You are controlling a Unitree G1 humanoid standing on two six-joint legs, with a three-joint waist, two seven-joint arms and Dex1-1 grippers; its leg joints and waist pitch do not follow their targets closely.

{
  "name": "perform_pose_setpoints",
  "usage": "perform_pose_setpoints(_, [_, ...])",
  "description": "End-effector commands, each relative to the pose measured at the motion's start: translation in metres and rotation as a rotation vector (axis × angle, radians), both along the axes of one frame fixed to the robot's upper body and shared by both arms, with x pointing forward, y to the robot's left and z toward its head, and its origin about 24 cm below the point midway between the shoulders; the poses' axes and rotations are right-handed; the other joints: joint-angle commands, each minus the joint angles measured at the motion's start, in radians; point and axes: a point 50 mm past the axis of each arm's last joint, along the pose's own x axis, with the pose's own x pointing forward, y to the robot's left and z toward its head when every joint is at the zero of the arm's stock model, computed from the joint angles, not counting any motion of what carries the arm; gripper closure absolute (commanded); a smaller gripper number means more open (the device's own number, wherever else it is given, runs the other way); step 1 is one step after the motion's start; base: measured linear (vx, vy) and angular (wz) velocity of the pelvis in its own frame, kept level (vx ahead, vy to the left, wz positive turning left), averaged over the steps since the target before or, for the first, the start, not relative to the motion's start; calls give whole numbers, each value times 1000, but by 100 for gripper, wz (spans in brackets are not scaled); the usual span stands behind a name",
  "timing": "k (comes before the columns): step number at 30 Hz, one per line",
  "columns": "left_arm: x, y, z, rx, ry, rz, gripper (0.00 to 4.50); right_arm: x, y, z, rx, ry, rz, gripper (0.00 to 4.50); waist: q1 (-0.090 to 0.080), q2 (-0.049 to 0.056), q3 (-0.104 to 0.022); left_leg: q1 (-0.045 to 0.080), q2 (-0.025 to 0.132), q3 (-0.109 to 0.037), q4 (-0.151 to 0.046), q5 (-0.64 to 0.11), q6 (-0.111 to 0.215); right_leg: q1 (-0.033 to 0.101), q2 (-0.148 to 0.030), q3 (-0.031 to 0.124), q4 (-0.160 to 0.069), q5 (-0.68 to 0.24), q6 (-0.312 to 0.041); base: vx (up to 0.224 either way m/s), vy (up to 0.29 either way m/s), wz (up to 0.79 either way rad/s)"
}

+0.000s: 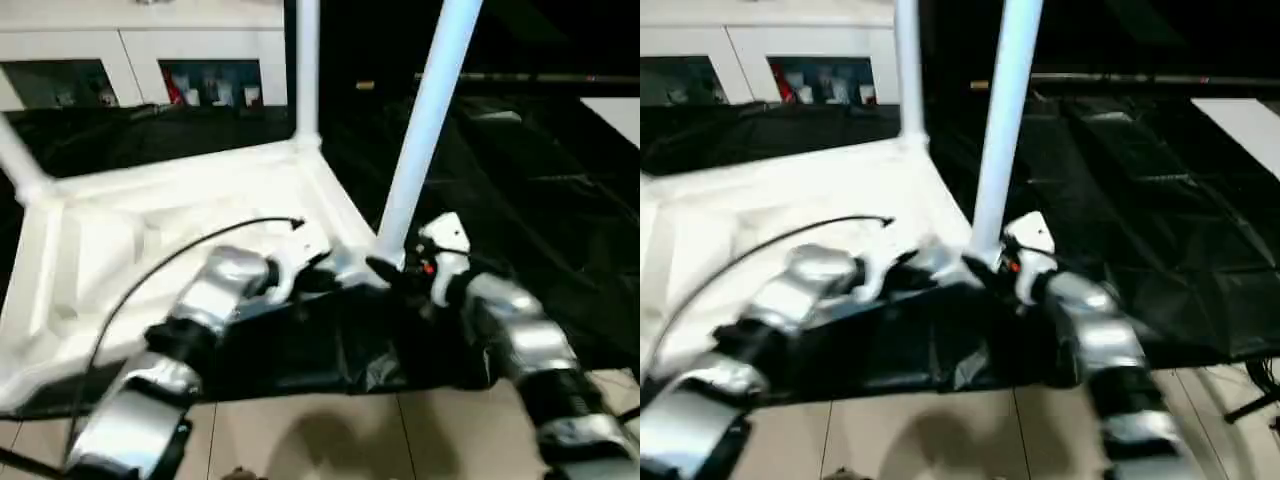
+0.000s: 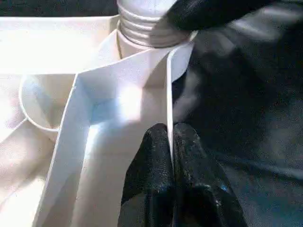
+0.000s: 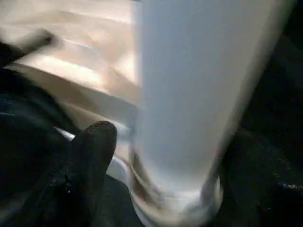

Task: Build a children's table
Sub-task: Rotate leg to tighten

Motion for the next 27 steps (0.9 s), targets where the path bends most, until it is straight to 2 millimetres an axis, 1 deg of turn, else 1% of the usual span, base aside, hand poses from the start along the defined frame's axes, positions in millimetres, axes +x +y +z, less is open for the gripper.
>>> perform_pose_setpoints(1, [-12,-7,1,-121,46,-130,450,-16,5,1,-24,30,209,87,5,-30,-58,6,41,-12,-60,-111,109,48,-79,44,-86,-74,-218,0,0,0])
perform_pose_setpoints(2, [-13,-6,2,-122,46,-141,450,-16,3,0,-35,35,213,87,4,-27,-55,8,43,-10,-61,-121,108,41,-79,45,-88,-85,-223,0,0,0])
perform_pose_setpoints(4, [-14,-3,3,-133,41,-157,450,-18,-2,-2,-57,47,225,87,3,-29,-56,6,41,-10,-62,-125,100,42,-80,44,-88,-97,-225,0,0,0])
perform_pose_setpoints(6, [-15,-1,4,-141,32,-156,450,-18,-5,-1,-64,52,226,87,1,-30,-54,9,41,-9,-63,-136,88,38,-79,44,-92,-125,-225,0,0,0])
perform_pose_setpoints(9, [-14,1,3,-131,8,-144,450,-18,-6,0,-64,52,221,87,2,-32,-54,8,41,-9,-64,-134,82,40,-81,45,-92,-135,-219,0,0,0])
perform_pose_setpoints(11, [-15,3,1,-114,14,-147,450,-18,-6,1,-65,53,224,87,2,-31,-56,7,41,-8,-63,-121,84,40,-81,45,-90,-118,-217,0,0,0])
perform_pose_setpoints(14, [-15,6,-1,-106,23,-136,450,-18,-6,2,-67,55,232,87,3,-32,-55,7,41,-8,-63,-119,84,40,-80,45,-90,-118,-212,0,0,0])
perform_pose_setpoints(15, [-14,6,0,-106,21,-130,422,-18,-6,1,-68,55,232,80,3,-32,-55,7,40,-8,-63,-122,83,39,-82,45,-91,-124,-212,0,0,0])
perform_pose_setpoints(16, [-12,8,1,-106,15,-119,405,-18,-6,1,-69,55,231,77,3,-32,-54,7,40,-8,-63,-126,82,39,-81,44,-92,-131,-211,0,0,0])
perform_pose_setpoints(17, [-10,9,2,-104,1,-109,405,-18,-5,0,-70,54,229,77,3,-32,-54,6,40,-8,-63,-126,80,39,-82,45,-92,-136,-209,0,0,0])
perform_pose_setpoints(18, [-10,9,2,-104,1,-109,393,-18,-5,0,-70,54,229,77,4,-31,-55,6,39,-8,-63,-125,80,39,-81,44,-92,-136,-209,0,0,0])
perform_pose_setpoints(19, [-9,10,2,-96,-6,-103,390,-17,-5,0,-70,55,227,77,7,-25,-57,8,41,-8,-63,-124,74,38,-82,45,-90,-121,-218,0,0,0])
perform_pose_setpoints(20, [-9,11,2,-95,-7,-102,383,-17,-5,-1,-70,55,227,77,6,-24,-58,9,43,-9,-63,-122,72,38,-81,45,-89,-105,-221,0,0,0])
perform_pose_setpoints(21, [-10,14,-1,-76,-1,-106,383,-18,-5,-1,-70,55,225,77,2,-27,-58,7,46,-11,-66,-115,70,40,-80,43,-84,-55,-234,0,0,0])
perform_pose_setpoints(22, [-10,15,-2,-60,-2,-107,383,-18,-5,-1,-70,55,224,77,1,-28,-60,6,45,-11,-65,-108,71,42,-80,43,-80,-31,-239,0,0,0])
perform_pose_setpoints(23, [-10,16,-3,-54,-3,-107,383,-18,-5,-1,-70,55,223,77,1,-28,-61,8,46,-12,-65,-100,73,43,-80,42,-77,-7,-244,0,0,0])
perform_pose_setpoints(24, [-10,16,-3,-51,-4,-107,383,-18,-5,-1,-70,55,223,77,-2,-31,-61,7,45,-11,-63,-89,83,44,-80,43,-74,34,-256,0,0,0])
perform_pose_setpoints(25, [-10,17,-4,-40,-6,-107,383,-18,-5,-1,-69,55,222,77,-1,-31,-61,7,45,-10,-62,-85,92,45,-81,43,-74,52,-263,0,0,0])
perform_pose_setpoints(27, [-9,21,-6,-18,-2,-98,383,-18,-5,-1,-71,55,221,77,-1,-32,-60,8,44,-9,-62,-93,95,45,-82,44,-76,45,-265,0,0,0])
